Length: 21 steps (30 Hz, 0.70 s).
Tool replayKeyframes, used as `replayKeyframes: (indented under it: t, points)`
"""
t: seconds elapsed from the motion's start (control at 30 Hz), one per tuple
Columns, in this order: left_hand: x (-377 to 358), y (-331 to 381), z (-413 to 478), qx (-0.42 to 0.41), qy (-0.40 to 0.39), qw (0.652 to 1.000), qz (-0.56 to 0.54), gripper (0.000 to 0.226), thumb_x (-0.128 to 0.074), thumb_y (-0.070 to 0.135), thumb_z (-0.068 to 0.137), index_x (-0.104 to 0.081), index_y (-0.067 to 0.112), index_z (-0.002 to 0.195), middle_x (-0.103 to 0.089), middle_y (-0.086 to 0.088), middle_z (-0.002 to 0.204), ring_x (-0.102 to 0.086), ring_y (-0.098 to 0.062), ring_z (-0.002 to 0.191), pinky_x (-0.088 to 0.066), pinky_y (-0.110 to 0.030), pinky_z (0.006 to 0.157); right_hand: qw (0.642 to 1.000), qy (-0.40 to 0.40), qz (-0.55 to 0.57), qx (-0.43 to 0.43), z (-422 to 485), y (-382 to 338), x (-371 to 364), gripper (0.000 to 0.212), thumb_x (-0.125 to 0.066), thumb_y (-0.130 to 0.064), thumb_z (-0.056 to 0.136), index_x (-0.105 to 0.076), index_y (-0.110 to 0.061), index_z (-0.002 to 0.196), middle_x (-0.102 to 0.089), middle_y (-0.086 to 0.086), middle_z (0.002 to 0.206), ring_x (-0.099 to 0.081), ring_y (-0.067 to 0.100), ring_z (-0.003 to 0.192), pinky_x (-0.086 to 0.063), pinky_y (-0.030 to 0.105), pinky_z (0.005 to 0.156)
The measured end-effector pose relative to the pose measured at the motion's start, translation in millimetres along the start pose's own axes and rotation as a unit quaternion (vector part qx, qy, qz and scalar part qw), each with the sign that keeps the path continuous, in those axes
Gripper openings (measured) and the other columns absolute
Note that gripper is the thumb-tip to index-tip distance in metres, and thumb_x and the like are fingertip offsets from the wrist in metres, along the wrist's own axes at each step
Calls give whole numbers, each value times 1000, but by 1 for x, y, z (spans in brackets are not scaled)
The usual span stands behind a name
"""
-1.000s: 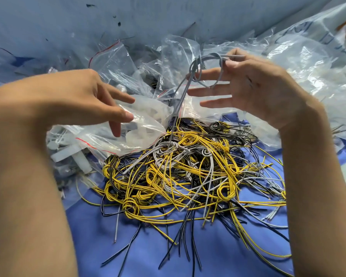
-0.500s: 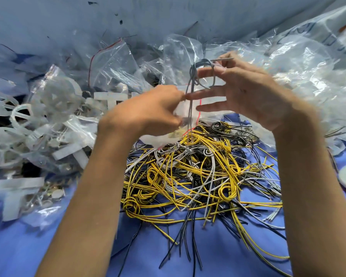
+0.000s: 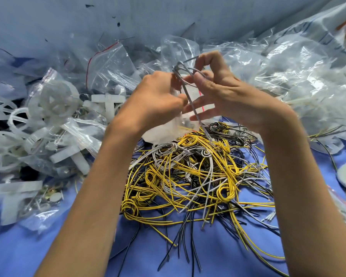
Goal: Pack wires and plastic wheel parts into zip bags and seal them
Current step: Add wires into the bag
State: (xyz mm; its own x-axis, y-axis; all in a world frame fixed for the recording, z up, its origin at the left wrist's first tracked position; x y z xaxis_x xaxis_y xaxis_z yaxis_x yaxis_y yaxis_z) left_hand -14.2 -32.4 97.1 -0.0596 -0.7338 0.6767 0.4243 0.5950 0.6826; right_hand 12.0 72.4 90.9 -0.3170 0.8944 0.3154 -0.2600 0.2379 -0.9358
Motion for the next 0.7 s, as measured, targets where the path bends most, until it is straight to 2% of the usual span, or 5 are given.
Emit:
replayKeyframes:
  t: [0.1, 0.23, 0.47, 0.57, 0.7]
  points:
    - [1, 2, -2, 3, 1, 1000, -28, 13, -57, 25, 74, -66, 26, 83, -70, -1, 94, -66, -24, 84, -55, -41, 81, 1000, -16, 3, 2, 1, 2, -2, 4, -37, -29, 101, -37, -32, 103, -53, 2, 105, -63, 23, 75, -58, 38, 66]
    - [3, -3, 0, 6, -7, 1000, -11, 24, -60, 32, 77, -67, 24, 98, -66, 5, 91, -64, -21, 84, -52, -35, 84, 996, -10, -88, -16, 3, 11, 4, 13, -36, -32, 101, -46, -36, 109, -55, 11, 117, -62, 13, 64, -41, 19, 48]
    - [9, -6, 3, -17, 3, 999, 48, 32, -56, 16, 84, -66, 22, 114, -61, 13, 86, -53, 1, 70, -36, -1, 62, 959, -24, -255, -122, -1, 33, 16, 19, -52, -36, 94, -65, -25, 104, -72, 1, 95, -62, 2, 54, -44, 17, 59]
    - [2, 6, 2, -51, 0, 994, 98, 33, -56, 19, 85, -65, 23, 117, -63, 0, 117, -54, -12, 96, -38, -12, 79, 955, -2, -276, -105, 2, 28, 16, 22, -58, -36, 91, -66, -22, 107, -73, 2, 91, -68, 5, 66, -44, 27, 68]
    - [4, 13, 1, -78, 37, 988, 131, 33, -52, 13, 86, -65, 20, 116, -61, -1, 119, -53, -17, 108, -38, -24, 91, 973, -2, -224, -59, 6, 18, 7, 21, -58, -16, 93, -63, -22, 113, -72, 1, 92, -69, 6, 80, -46, 20, 63]
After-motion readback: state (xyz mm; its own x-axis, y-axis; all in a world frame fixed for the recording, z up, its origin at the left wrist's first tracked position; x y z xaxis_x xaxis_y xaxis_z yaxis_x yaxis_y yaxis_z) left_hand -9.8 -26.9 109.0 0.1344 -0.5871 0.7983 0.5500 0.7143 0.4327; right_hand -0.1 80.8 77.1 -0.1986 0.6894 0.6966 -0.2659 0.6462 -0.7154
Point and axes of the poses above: each hand's wrist, its own z-axis towards the middle knuckle, its own x-axis out of the back of the hand, y = z × x, the point moved 7 cm from there along z, towards the middle knuckle
